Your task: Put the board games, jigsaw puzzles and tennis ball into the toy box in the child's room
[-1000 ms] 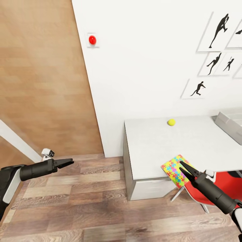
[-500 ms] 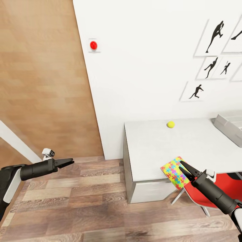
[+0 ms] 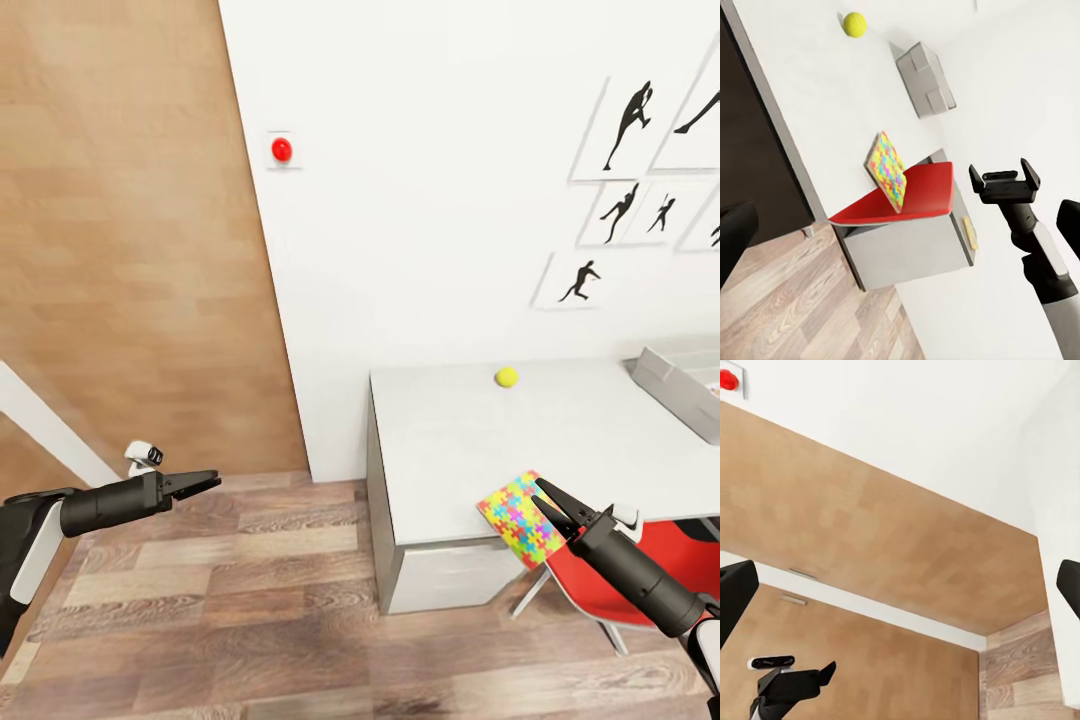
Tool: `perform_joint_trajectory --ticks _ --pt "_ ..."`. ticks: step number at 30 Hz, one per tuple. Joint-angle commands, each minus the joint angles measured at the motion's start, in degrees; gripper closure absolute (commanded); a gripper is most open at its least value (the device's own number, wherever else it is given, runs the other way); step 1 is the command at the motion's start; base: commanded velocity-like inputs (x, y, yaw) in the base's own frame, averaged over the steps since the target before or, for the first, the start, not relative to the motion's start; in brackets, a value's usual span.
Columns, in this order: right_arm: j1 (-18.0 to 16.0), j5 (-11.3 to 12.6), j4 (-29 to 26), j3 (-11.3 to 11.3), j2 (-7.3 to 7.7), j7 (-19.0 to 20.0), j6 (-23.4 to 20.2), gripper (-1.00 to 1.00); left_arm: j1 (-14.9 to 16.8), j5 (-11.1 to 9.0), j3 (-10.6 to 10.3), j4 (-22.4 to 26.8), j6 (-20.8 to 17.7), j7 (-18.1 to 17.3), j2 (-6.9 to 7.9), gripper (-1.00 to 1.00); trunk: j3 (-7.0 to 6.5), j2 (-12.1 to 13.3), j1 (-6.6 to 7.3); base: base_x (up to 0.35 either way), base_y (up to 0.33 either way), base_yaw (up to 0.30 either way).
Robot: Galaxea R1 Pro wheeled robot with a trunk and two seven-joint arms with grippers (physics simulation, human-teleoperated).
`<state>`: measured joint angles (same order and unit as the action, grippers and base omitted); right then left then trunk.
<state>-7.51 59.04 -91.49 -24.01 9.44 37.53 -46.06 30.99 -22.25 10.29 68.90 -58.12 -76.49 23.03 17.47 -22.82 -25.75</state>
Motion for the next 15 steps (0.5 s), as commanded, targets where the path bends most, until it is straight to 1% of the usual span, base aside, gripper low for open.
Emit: perform_joint_trajectory --ticks 1,15 --pt "-0.05 0.11 -0.01 -0.07 0.02 0.07 -0.34 -1.0 0.04 -0.15 -0.01 0.01 -0.5 -0.06 0.01 -1.0 0.0 -0.1 -0.03 0.0 0.0 0.0" --pt "-0.05 0.11 -0.01 -0.08 0.07 0.18 -0.43 -1.0 0.04 -0.08 -0.01 -0.02 -0.5 0.02 0.08 -1.0 -1.33 -0.1 -0.03 0.0 0.0 0.0"
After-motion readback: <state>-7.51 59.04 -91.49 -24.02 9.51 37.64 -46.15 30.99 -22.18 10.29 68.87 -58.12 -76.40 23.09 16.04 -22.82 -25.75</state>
